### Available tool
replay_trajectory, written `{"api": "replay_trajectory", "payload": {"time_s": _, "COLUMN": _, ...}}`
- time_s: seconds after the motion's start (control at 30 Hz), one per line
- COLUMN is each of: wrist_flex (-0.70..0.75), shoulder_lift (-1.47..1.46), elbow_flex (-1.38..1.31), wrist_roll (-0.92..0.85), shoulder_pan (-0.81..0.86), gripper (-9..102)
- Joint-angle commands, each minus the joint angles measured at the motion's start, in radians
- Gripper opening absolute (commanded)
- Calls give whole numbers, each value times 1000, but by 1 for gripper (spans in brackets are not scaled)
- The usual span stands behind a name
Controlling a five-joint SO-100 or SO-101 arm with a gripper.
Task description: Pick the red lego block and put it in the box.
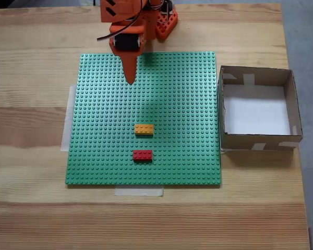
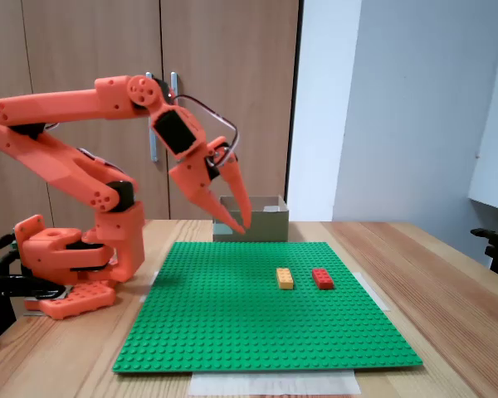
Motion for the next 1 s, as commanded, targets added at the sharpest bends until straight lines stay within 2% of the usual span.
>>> {"api": "replay_trajectory", "payload": {"time_s": 0.0, "wrist_flex": -6, "shoulder_lift": -74, "elbow_flex": -94, "wrist_roll": 12, "shoulder_pan": 0, "gripper": -1}}
{"api": "replay_trajectory", "payload": {"time_s": 0.4, "wrist_flex": -41, "shoulder_lift": -307, "elbow_flex": -247, "wrist_roll": 35, "shoulder_pan": 8, "gripper": 1}}
{"api": "replay_trajectory", "payload": {"time_s": 0.77, "wrist_flex": -109, "shoulder_lift": -485, "elbow_flex": -333, "wrist_roll": 71, "shoulder_pan": 3, "gripper": 12}}
{"api": "replay_trajectory", "payload": {"time_s": 0.97, "wrist_flex": -69, "shoulder_lift": -584, "elbow_flex": -451, "wrist_roll": 49, "shoulder_pan": 5, "gripper": 13}}
